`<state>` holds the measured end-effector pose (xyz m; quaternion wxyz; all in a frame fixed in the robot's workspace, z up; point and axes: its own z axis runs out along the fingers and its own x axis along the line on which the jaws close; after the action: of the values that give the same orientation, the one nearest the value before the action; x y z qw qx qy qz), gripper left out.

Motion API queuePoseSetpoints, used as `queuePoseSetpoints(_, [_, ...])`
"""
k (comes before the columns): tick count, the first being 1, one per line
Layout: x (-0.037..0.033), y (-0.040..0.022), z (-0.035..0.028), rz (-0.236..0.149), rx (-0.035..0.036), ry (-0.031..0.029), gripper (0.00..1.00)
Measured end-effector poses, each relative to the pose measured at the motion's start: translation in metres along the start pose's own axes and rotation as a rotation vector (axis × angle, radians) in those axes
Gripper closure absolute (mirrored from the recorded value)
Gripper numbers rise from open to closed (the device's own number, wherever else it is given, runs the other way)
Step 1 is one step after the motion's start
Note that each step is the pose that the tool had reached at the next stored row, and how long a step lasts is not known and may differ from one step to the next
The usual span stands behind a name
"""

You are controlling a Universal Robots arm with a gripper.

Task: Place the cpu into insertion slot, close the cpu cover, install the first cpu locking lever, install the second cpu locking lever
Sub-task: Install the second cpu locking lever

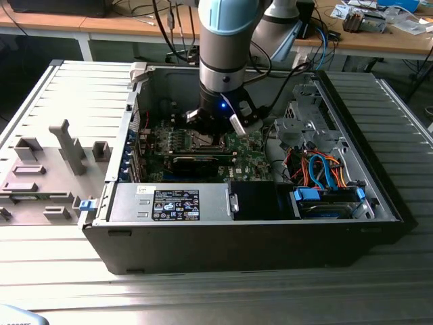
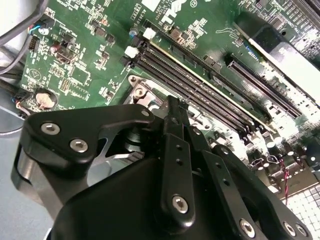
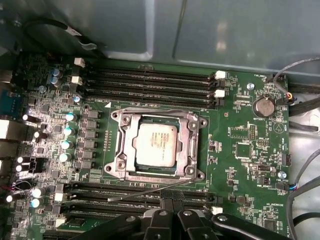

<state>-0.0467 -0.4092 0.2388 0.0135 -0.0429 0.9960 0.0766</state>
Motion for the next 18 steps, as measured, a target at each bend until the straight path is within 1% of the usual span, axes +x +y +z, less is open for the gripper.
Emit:
queuePoseSetpoints(9, [0.0056,-0.0004,0.0052,0.000,0.0000,0.0001,0.89])
queuePoseSetpoints(14, [0.0090,-0.0007,0.0093,0.000,0.0000,0.0001,0.89])
queuePoseSetpoints(18, [0.0128,-0.0002,0.0112,0.000,0.0000,0.0001,0.89])
